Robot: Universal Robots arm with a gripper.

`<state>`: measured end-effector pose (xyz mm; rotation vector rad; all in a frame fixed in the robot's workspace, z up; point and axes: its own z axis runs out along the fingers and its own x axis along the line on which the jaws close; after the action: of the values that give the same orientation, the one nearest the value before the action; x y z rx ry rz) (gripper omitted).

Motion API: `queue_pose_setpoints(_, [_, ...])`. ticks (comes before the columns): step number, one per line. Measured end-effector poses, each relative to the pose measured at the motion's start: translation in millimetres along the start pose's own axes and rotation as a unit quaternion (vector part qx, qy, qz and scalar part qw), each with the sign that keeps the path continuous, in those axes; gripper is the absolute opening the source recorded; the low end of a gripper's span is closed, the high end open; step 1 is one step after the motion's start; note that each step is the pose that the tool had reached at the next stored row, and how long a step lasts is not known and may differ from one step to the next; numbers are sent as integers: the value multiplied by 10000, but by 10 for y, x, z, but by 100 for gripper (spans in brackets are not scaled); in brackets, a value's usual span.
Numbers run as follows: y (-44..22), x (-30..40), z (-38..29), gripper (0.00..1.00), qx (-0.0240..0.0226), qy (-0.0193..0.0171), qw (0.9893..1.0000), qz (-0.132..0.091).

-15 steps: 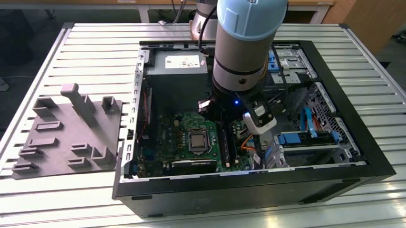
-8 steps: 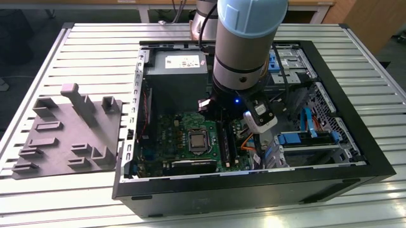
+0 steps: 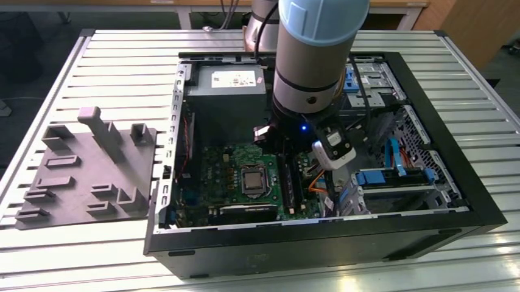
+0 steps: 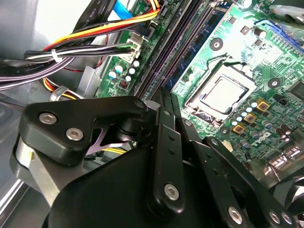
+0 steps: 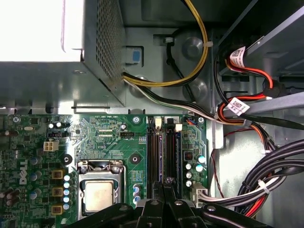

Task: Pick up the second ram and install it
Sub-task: 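Insert the second ram into the second slot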

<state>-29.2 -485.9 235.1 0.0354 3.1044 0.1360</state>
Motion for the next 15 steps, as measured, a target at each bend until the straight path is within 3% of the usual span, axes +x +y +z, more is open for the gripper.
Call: queue_pose_setpoints(15, [4, 0, -9, 11, 28, 0, 10000, -1])
